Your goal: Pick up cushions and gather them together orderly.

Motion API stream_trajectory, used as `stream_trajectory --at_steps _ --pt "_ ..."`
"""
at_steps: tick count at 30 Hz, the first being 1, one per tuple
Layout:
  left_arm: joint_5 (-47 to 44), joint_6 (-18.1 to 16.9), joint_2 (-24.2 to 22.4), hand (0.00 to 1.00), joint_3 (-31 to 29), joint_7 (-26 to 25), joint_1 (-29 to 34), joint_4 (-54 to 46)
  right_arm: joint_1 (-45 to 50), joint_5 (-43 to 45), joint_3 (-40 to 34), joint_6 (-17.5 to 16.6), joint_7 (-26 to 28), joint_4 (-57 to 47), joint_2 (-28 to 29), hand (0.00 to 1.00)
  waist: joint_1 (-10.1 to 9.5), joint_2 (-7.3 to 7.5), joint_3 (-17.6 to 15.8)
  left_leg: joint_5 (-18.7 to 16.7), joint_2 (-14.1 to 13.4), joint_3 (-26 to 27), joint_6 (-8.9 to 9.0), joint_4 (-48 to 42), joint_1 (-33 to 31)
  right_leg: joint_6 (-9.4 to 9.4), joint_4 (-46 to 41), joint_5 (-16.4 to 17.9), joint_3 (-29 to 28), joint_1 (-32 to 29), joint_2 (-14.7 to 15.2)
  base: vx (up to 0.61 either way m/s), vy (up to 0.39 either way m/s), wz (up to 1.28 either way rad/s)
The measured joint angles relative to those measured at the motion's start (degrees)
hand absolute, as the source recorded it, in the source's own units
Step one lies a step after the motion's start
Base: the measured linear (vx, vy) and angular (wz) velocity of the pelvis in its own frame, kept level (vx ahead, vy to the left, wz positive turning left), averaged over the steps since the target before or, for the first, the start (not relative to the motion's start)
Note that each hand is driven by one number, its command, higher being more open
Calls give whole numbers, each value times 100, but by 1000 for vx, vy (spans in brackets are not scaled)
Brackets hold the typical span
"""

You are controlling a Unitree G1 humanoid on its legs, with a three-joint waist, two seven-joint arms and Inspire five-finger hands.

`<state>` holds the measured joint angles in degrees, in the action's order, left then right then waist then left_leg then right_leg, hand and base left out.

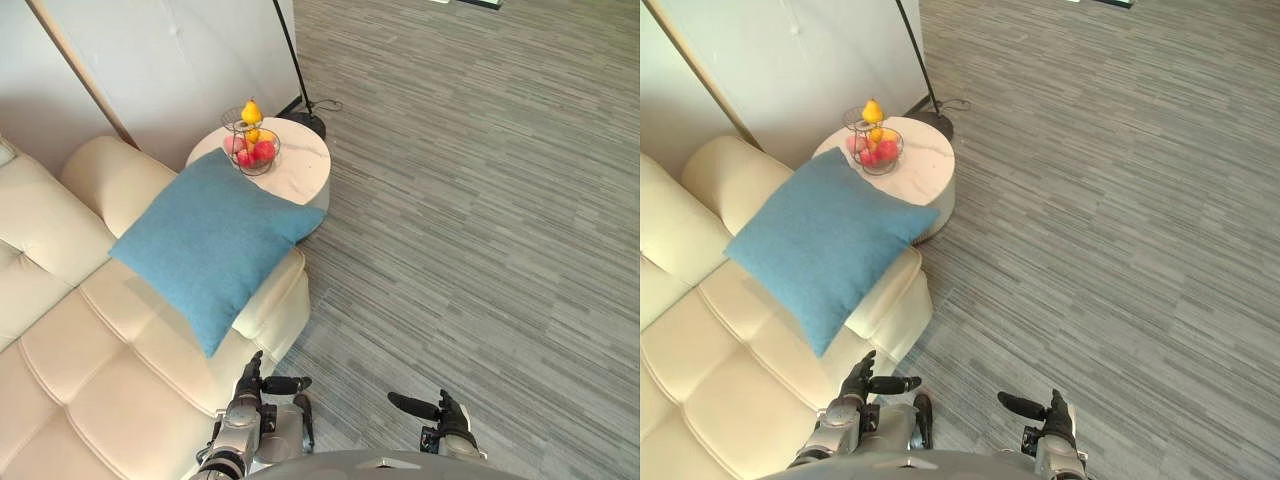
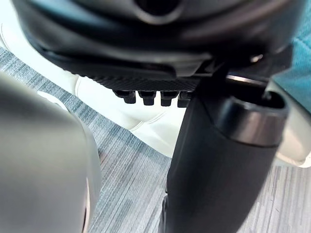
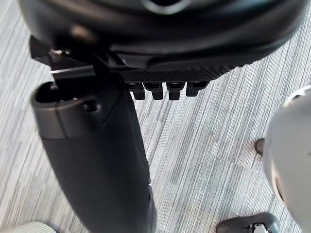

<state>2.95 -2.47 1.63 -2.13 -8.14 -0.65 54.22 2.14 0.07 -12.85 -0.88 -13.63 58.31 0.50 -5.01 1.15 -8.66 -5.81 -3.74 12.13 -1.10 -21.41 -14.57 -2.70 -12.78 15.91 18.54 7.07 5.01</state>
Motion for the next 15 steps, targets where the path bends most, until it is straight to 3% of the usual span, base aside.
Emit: stream_trajectory --at_steps 2,4,5,6,8,11,13,14,15 --pt "-1 7 60 100 1 15 -1 144 -18 -10 -5 4 68 103 2 100 2 -7 21 -140 123 4 -81 13 186 -14 -469 0 -156 -35 147 309 112 14" --pt "-3 8 128 100 15 33 56 234 -31 -54 -35 19 106 134 -44 100 -18 -7 27 -243 238 -18 -130 168 536 -84 -1807 -31 -358 -411 373 253 103 23" --pt "-4 11 229 100 124 37 132 275 11 -68 -94 15 112 100 -58 100 61 45 36 -352 385 -211 -166 285 809 -585 -3155 -388 -529 -835 638 248 61 62" --pt "-4 19 266 100 130 49 178 284 66 -80 -99 5 112 90 -67 100 106 61 49 -439 447 -360 -189 285 911 -641 -3755 -534 -617 -1063 729 314 -1 86" --pt "-12 53 299 100 113 36 227 291 181 -97 -139 -2 127 -15 -82 100 125 87 75 -541 512 -734 -196 305 1190 -345 -4421 -330 -661 -1459 820 298 -47 98" --pt "-6 52 269 100 89 14 232 288 237 -105 -146 -78 121 -155 -53 100 139 62 81 -553 477 -1218 -149 468 1475 -116 -3718 -79 -790 -1832 715 230 -118 91" --pt "-5 53 215 100 61 -10 225 287 237 -101 -148 -110 156 -207 -62 100 144 -4 94 -590 387 -1593 -39 486 1460 -68 -2928 -26 -1348 -2030 365 232 -289 97" --pt "0 52 193 100 52 -13 217 286 242 -88 -143 -111 158 -244 -63 100 172 -39 82 -667 322 -1911 125 402 1397 -80 -2292 -40 -2016 -2061 54 157 -264 83" --pt "0 52 193 100 49 -14 218 286 246 -84 -142 -112 158 -245 -63 100 175 -36 85 -699 314 -1991 178 363 1356 -88 -2095 -52 -2197 -2045 -20 145 -407 110"
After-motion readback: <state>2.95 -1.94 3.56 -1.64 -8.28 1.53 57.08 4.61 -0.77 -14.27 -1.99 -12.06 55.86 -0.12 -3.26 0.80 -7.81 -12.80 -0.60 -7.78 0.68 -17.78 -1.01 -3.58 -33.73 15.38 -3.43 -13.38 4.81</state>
